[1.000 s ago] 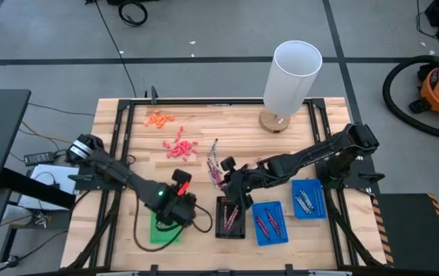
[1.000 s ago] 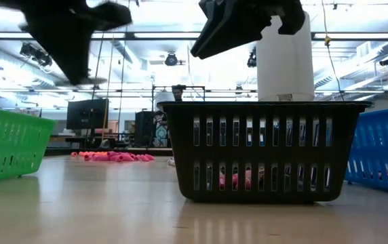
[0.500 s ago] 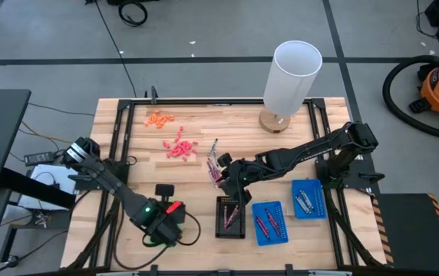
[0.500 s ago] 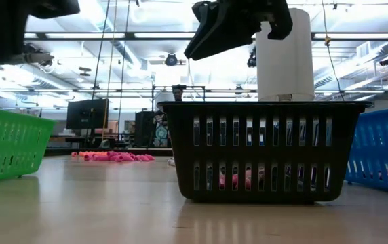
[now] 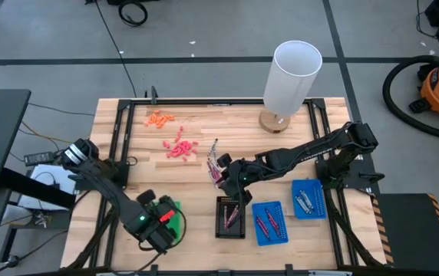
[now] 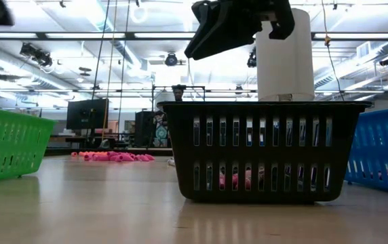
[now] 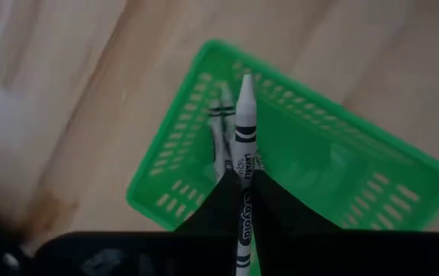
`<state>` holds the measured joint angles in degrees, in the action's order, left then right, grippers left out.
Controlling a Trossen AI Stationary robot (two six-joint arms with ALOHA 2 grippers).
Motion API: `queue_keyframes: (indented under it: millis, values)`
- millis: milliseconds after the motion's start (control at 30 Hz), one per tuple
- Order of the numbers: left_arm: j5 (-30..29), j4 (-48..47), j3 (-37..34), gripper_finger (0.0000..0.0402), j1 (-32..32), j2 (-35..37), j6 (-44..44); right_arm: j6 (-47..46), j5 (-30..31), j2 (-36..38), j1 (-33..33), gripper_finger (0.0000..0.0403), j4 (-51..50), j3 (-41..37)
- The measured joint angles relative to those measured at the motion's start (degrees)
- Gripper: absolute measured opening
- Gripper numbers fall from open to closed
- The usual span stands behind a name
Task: Sort crayons
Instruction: Put the white crayon into the green bin, then put the black crayon into the right blue bin
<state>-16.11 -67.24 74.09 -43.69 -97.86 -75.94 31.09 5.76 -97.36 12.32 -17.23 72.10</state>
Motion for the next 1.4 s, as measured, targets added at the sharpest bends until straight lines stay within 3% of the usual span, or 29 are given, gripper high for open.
queue_keyframes:
  millis: [233, 600, 733, 1000, 1200, 1400]
  values:
    - [1.1, 8.0, -6.7, 0.0019, -0.2, 0.0, -11.7, 0.0, 0.0, 0.0, 0.0, 0.0101, 0.0, 0.0]
    - [2.2, 19.9, -15.9, 0.0022, 0.5, 0.0, -16.0, -0.4, 0.0, 0.0, 0.0, 0.0101, 0.0, 0.0]
    - [2.3, 20.1, -16.0, 0.0045, 0.5, 0.1, -15.9, -0.4, -0.8, 0.0, 0.0, 0.0101, 0.0, 0.0]
    - [2.5, 15.0, -9.7, 0.0109, 1.6, 1.8, -6.2, -2.2, -0.9, 0.0, 0.0, 0.0101, 0.0, 0.0]
    - [1.5, 7.2, -4.2, 0.0113, 5.4, 3.2, 6.3, -9.1, -0.7, 0.0, 0.0, 0.0101, 0.0, 0.0]
    - [-2.4, 5.2, -2.2, 0.0114, 10.4, 3.1, 20.5, -17.2, 3.3, 0.0, 0.7, 0.0101, -3.0, 0.0]
